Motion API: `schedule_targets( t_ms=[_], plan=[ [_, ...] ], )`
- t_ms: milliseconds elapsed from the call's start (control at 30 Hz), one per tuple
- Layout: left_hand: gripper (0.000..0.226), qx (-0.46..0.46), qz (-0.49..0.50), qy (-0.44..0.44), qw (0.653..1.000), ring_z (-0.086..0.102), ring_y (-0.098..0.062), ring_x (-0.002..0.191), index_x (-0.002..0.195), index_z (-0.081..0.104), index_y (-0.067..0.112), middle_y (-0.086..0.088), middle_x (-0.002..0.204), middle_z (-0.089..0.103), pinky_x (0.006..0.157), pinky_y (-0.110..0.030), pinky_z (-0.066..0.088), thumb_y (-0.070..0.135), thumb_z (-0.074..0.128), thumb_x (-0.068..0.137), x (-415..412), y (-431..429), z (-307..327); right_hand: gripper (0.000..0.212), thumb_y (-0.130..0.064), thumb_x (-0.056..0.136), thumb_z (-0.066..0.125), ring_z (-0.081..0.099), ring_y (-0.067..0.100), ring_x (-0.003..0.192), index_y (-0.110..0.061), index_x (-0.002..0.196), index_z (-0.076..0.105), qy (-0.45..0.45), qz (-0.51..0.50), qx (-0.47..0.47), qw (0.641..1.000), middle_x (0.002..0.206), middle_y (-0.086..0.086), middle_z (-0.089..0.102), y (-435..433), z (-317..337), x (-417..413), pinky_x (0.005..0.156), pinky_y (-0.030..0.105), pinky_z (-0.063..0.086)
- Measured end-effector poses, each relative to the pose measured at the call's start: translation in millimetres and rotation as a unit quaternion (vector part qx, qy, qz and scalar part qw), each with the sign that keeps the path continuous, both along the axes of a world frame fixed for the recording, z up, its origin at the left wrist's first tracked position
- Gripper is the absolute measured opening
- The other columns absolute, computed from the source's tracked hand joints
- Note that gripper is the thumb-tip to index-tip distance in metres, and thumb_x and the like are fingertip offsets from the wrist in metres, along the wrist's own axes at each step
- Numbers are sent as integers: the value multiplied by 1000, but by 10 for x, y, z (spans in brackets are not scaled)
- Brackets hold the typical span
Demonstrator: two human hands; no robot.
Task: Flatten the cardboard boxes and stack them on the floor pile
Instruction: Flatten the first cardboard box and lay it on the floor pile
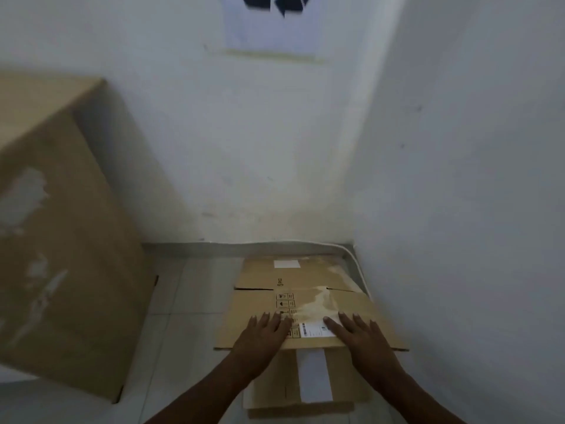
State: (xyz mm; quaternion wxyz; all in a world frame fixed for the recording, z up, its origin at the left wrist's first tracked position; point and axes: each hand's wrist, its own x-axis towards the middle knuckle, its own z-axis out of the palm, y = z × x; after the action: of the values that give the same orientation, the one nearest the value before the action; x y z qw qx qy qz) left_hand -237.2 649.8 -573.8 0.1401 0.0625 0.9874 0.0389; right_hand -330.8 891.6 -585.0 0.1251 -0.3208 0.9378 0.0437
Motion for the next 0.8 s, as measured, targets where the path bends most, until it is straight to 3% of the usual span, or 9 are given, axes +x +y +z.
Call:
schedule_targets(
  t_ms=[67, 167, 300, 433, 567, 800],
  plan=[
    [69, 2, -2, -8, 1000, 12, -40, 148, 156, 6, 13, -19, 162, 9, 120, -54, 15, 3, 44, 100, -14, 62, -633, 74, -16, 100, 44, 18, 36, 147, -44, 150, -3, -10, -3, 0, 1000, 162, 6, 15, 41, -627, 11, 116, 56, 16],
    [69, -2, -5, -28, 1000, 8, -43, 148, 157, 2, 13, -20, 163, 5, 120, -56, 12, 3, 41, 101, -10, 136, -1427, 94, -6, 92, 54, 28, 41, 143, -47, 145, -12, -4, 15, -26, 1000, 159, 9, 26, 128, -1467, 50, 112, 60, 24],
    [75, 24, 1, -64, 998, 4, -40, 149, 156, -3, 20, -16, 164, 0, 119, -58, 9, 10, 46, 101, -74, 243, -2149, 80, -3, 97, 37, 2, 35, 149, -44, 149, -9, -27, 10, 15, 999, 164, 5, 0, 297, -2033, 15, 118, 55, 6],
    [82, 56, 31, -128, 990, -6, -35, 150, 156, -8, 28, -7, 164, -9, 114, -67, 4, 23, 51, 99, -120, 399, -2620, 75, -14, 101, 36, -6, 32, 149, -49, 143, -15, -107, 8, 40, 993, 164, 1, -8, 420, -2390, -119, 118, 54, 2],
    [95, 65, 30, -168, 983, -12, -32, 150, 154, -12, 33, -3, 163, -16, 113, -69, 3, 36, 61, 93, -80, 388, -2953, 91, -23, 94, 57, -13, 33, 148, -47, 148, -12, -168, 13, 66, 984, 162, 0, -16, 463, -2683, -152, 117, 58, 1],
    [92, 98, 62, -226, 967, -19, -33, 148, 154, -8, 38, 2, 162, -21, 112, -71, 9, 39, 61, 93, -53, 359, -3250, 97, -12, 91, 60, -20, 33, 146, -46, 149, -10, -221, -34, 63, 973, 160, -2, -23, 381, -3106, -55, 115, 62, 8]
  ],
)
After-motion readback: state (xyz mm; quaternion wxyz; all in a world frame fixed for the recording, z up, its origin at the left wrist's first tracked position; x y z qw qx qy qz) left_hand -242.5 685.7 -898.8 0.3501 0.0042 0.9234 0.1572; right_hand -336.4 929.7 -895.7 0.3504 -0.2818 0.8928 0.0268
